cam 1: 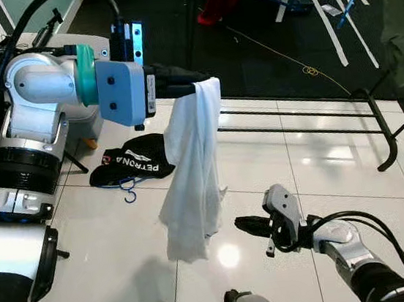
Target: Hang hanger
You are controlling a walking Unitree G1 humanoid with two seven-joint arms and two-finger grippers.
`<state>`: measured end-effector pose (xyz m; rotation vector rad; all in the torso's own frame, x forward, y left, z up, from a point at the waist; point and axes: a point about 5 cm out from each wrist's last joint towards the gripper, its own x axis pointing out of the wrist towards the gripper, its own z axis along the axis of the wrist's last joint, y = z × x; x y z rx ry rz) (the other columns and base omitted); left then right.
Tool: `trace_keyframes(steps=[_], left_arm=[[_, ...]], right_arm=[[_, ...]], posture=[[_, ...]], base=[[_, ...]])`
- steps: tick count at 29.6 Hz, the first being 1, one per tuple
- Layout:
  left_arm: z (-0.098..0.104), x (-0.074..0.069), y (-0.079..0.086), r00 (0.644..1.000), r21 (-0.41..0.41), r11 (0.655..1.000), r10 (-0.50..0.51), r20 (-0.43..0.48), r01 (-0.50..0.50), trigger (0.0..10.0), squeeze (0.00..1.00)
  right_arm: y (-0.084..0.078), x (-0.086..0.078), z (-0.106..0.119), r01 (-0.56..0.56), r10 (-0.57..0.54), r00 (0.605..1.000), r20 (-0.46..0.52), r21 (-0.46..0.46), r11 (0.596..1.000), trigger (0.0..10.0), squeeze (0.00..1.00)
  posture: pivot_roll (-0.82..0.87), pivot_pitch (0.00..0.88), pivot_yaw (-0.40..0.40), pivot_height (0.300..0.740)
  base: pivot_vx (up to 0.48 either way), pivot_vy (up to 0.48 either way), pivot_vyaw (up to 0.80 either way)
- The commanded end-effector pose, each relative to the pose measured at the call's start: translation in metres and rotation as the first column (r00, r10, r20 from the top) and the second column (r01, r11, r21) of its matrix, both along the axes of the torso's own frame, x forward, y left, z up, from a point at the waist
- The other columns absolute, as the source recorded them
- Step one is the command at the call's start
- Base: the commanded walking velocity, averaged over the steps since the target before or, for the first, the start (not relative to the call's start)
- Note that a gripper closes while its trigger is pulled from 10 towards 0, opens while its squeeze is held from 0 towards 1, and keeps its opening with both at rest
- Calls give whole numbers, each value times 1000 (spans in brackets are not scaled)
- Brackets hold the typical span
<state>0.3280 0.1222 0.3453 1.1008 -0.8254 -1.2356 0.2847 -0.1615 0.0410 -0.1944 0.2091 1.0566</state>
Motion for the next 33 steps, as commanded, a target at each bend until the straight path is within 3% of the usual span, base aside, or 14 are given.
trace_keyframes(steps=[1,8,10,12,14,16,17,19,24,28,29,31,32,33], left_arm=[[8,-1,-2,999,-22,1000,-7,36,8,0,0],[5,2,0,999,-6,1000,17,27,-17,0,0],[2,2,1,1000,-13,1000,18,18,-18,0,0],[1,2,0,1000,-19,1000,15,14,-15,0,0],[-1,1,-2,1000,-34,999,8,4,-8,0,0],[-5,0,-3,1000,-43,999,3,-6,-4,0,0],[-5,0,-3,1000,-43,999,3,-6,-4,0,0],[-12,-1,-6,1000,-46,999,-4,-23,3,0,0],[-18,-1,-9,999,-45,999,-9,-33,8,0,0],[-20,-2,-11,999,-48,999,-14,-36,12,0,0],[-18,-3,-13,999,-53,998,-20,-33,18,0,0],[-18,-3,-13,999,-53,998,-20,-33,18,0,0],[-17,-4,-14,999,-57,998,-24,-30,22,0,0],[-17,-4,-14,999,-57,998,-24,-30,22,0,0]], right_arm=[[-4,-2,-3,20,-20,999,-28,19,1000,0,0],[-2,6,10,24,-20,999,-28,142,990,0,0],[-5,16,24,114,-124,992,28,233,966,0,0],[-8,20,29,158,-178,983,53,262,952,0,0],[-17,29,45,305,-372,912,173,322,896,0,0],[-29,37,62,436,-564,795,225,435,788,0,0],[-29,37,62,436,-564,795,225,435,788,0,0],[-34,39,70,484,-650,726,226,504,715,0,0],[-30,37,73,469,-649,724,232,525,710,0,0],[-22,34,72,429,-608,755,245,518,740,0,0],[-15,31,67,392,-550,797,250,479,786,1137,0],[-15,31,67,392,-550,797,250,479,786,1137,0],[-11,30,63,365,-508,824,251,450,815,3961,0],[-11,30,63,365,-508,824,251,450,815,3961,0]], posture=[[9,107,-49,740],[11,107,-51,740],[9,109,-51,740],[4,111,-51,740],[2,111,-51,740],[-1,110,-44,740],[-1,110,-44,740],[-7,113,-37,740],[-10,119,-33,740],[-13,120,-32,740],[-15,120,-32,740],[-15,120,-32,740],[-15,120,-32,740],[-15,120,-32,740]], base=[[0,0,0],[0,0,0],[0,0,0],[0,0,0],[0,0,0],[0,0,0],[0,0,0],[0,0,0],[0,0,0],[0,0,0],[0,0,0],[0,0,0],[0,0,0],[0,0,0]])
